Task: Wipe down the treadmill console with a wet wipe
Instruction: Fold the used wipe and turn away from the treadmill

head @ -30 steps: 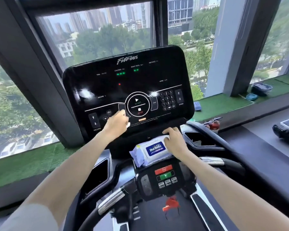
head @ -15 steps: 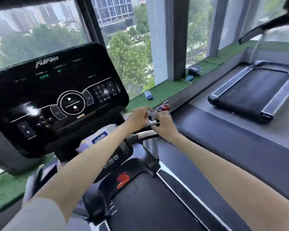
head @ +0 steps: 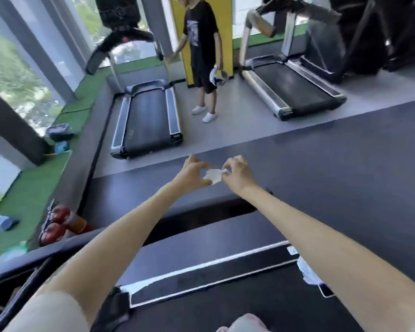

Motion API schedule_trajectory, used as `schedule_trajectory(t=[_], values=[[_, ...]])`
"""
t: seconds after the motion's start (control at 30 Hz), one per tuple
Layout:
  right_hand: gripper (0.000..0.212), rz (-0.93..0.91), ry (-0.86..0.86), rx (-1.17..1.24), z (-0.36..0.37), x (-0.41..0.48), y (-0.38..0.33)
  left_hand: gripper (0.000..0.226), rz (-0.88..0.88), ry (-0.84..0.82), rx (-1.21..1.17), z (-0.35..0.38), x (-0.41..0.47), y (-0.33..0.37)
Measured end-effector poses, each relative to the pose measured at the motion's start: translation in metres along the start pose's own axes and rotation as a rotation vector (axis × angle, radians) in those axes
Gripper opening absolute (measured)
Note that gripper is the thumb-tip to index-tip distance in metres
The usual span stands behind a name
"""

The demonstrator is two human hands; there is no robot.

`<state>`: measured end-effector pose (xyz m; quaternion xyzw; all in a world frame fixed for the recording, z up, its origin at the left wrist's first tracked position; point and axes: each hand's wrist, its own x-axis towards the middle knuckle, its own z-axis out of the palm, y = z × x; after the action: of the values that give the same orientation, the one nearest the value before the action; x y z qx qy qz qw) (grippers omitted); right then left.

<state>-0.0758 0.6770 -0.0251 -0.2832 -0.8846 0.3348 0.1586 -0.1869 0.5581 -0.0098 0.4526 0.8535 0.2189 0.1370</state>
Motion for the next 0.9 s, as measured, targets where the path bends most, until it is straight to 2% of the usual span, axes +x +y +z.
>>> schedule_trajectory(t=[0.13, 0.33, 0.47, 0.57, 0.67, 0.8, 0.9], values=[[0.015, 0.234, 0.158, 0.007, -0.052, -0.042, 0.079, 0.026, 0.193, -0.109, -0.090, 0.071, 0.032, 0.059], [0.013, 0.511, 0.262, 0.022, -0.115, -0.122, 0.178, 0.024, 0.383, -0.276, -0.151, 0.174, 0.039, 0.165], [0.014, 0.665, 0.252, 0.021, -0.139, -0.168, 0.247, 0.017, 0.415, -0.403, -0.138, 0.252, 0.038, 0.215], [0.010, 0.769, 0.226, 0.030, -0.147, -0.188, 0.303, 0.009, 0.357, -0.517, -0.135, 0.312, 0.043, 0.240], [0.011, 0.802, 0.143, 0.024, -0.153, -0.190, 0.359, 0.017, 0.202, -0.575, -0.085, 0.364, 0.052, 0.257], [0.025, 0.821, 0.013, -0.028, -0.161, -0.178, 0.427, 0.020, 0.018, -0.616, 0.030, 0.422, 0.078, 0.276], [0.041, 0.828, -0.144, -0.187, -0.163, -0.173, 0.472, 0.022, -0.104, -0.628, 0.137, 0.457, 0.096, 0.290]])
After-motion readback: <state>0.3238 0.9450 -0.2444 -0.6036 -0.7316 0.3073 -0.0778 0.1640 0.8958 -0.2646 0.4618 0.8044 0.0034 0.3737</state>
